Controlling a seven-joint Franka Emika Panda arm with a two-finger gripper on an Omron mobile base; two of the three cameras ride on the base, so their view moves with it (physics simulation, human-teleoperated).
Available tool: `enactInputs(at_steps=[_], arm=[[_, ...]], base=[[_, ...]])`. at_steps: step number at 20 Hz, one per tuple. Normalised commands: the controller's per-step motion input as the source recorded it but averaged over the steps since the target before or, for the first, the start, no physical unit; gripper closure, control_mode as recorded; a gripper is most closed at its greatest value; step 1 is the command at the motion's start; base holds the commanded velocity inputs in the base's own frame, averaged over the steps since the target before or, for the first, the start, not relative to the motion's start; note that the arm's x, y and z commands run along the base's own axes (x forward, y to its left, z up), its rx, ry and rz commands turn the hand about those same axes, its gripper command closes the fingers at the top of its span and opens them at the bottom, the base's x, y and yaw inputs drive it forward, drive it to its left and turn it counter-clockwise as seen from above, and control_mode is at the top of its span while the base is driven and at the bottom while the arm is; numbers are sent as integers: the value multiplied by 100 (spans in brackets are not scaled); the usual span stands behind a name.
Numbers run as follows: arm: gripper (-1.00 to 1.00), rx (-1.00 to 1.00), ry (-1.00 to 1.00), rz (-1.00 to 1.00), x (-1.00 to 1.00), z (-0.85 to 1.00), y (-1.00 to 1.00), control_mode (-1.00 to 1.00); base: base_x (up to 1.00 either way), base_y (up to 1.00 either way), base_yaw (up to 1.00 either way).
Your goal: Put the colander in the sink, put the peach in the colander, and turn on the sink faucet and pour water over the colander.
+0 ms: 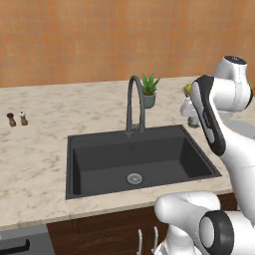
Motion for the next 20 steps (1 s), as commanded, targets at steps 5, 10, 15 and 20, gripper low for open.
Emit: enactInputs(at_steps=[5, 10, 15, 20], arm=[[-100, 9, 20, -29, -21, -31, -100, -100], [-100, 6, 13, -37, 10, -49, -100, -100], [-100, 7, 11, -39, 16, -44, -100, -100], [-100, 5, 12, -26, 20, -31, -100, -100]], base=[[0, 0, 0], [0, 0, 0], [0, 0, 0], [0, 0, 0]])
